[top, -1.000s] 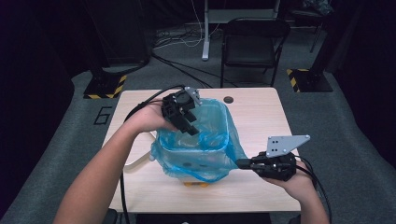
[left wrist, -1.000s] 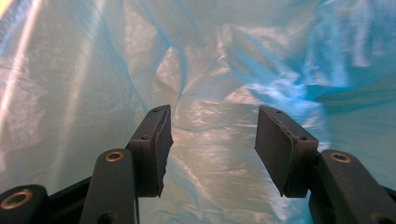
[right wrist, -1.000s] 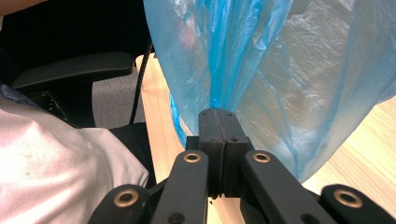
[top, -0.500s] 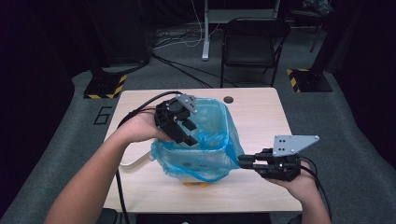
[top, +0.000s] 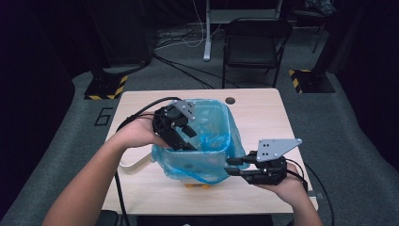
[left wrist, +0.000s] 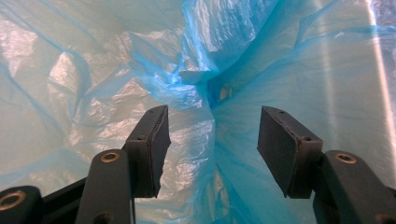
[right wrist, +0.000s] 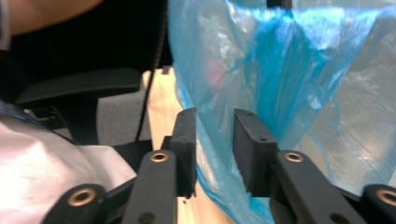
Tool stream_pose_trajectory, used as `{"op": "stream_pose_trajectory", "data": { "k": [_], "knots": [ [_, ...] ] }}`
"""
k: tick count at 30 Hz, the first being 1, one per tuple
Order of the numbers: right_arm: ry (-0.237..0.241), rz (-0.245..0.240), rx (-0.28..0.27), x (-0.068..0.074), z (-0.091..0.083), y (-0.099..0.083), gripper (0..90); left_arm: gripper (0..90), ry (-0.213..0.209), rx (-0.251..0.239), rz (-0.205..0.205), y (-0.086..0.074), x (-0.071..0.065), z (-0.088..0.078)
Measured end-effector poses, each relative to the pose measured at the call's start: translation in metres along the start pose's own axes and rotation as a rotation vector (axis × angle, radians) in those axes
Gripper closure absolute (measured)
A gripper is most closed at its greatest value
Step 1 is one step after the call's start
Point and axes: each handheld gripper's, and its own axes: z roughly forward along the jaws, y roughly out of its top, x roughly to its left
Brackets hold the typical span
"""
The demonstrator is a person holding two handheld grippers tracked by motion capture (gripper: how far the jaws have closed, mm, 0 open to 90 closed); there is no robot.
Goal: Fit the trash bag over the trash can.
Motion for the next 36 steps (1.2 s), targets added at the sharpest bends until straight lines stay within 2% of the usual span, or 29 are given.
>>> {"op": "stream_pose_trajectory", "data": {
  "k": [2, 3, 5, 13, 18, 22, 27, 31, 33, 36],
  "knots": [
    [-0.002, 0.005, 0.008, -0.001, 0.003, 0.000, 80.9, 43.0, -0.003, -0.002, 0.002, 0.000, -0.001, 0.001],
    [0.005, 0.005, 0.014, -0.001, 0.005, -0.001, 87.4, 43.0, -0.003, 0.000, 0.002, 0.000, -0.001, 0.001],
    [0.015, 0.004, 0.012, 0.000, 0.007, -0.002, 89.7, 43.0, -0.004, 0.001, -0.005, 0.001, 0.000, 0.002],
    [0.079, 0.013, 0.045, 0.000, 0.018, -0.005, 90.0, 43.0, -0.012, 0.021, -0.019, 0.001, 0.003, 0.009],
    [0.100, 0.020, 0.058, -0.001, 0.021, -0.008, 90.0, 42.3, -0.030, 0.045, -0.036, 0.001, 0.006, 0.014],
    [0.100, 0.018, 0.062, -0.001, 0.021, -0.008, 90.0, 42.0, -0.029, 0.077, -0.034, 0.002, 0.007, 0.018],
    [0.089, 0.012, 0.046, 0.000, 0.014, -0.008, 83.9, 41.5, -0.028, 0.106, -0.029, 0.003, 0.009, 0.022],
    [0.092, 0.004, 0.006, 0.001, 0.003, -0.004, 79.5, 41.3, -0.022, 0.115, -0.024, 0.003, 0.008, 0.022],
    [0.089, 0.003, -0.019, 0.002, -0.004, -0.003, 77.2, 41.3, -0.014, 0.106, -0.021, 0.004, 0.007, 0.019],
    [0.070, 0.006, -0.043, 0.000, -0.012, -0.002, 72.3, 41.2, 0.014, 0.050, -0.022, 0.004, 0.005, 0.008]
  ]
}}
